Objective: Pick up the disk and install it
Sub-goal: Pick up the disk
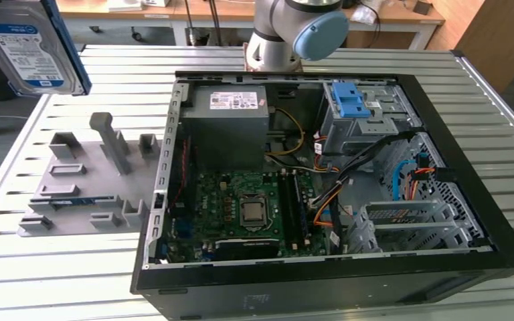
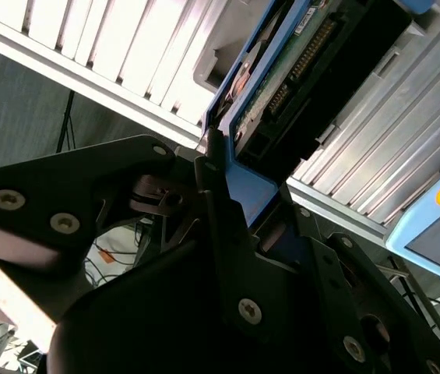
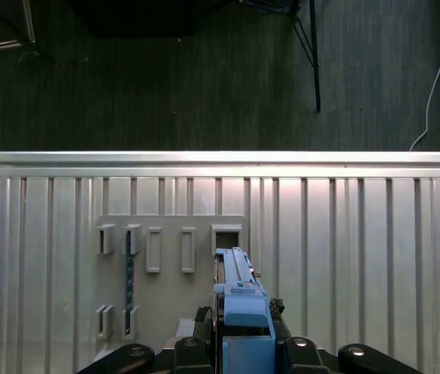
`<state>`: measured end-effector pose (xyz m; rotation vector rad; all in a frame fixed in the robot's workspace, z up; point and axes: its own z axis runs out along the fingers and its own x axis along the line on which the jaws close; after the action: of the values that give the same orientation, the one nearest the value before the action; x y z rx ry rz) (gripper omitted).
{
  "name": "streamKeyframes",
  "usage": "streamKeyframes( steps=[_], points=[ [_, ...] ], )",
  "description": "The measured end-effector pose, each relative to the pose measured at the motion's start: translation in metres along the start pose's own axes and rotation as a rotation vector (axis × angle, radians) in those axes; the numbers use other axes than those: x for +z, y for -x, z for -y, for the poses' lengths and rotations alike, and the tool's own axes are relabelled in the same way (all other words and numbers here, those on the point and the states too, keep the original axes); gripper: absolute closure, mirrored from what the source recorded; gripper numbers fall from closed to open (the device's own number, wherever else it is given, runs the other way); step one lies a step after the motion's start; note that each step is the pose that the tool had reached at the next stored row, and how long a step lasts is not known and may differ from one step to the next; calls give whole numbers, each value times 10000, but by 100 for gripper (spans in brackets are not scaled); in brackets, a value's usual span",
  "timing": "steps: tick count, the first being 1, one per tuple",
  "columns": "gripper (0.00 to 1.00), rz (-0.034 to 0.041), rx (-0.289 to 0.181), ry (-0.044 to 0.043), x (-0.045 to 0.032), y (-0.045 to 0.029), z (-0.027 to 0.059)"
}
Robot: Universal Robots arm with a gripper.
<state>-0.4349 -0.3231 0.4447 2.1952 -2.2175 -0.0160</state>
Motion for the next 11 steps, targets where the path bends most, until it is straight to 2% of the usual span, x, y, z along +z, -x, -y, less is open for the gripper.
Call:
streamKeyframes(
  steps=[11],
  points=[
    [64, 2, 0, -1, -91, -1, -2]
  ],
)
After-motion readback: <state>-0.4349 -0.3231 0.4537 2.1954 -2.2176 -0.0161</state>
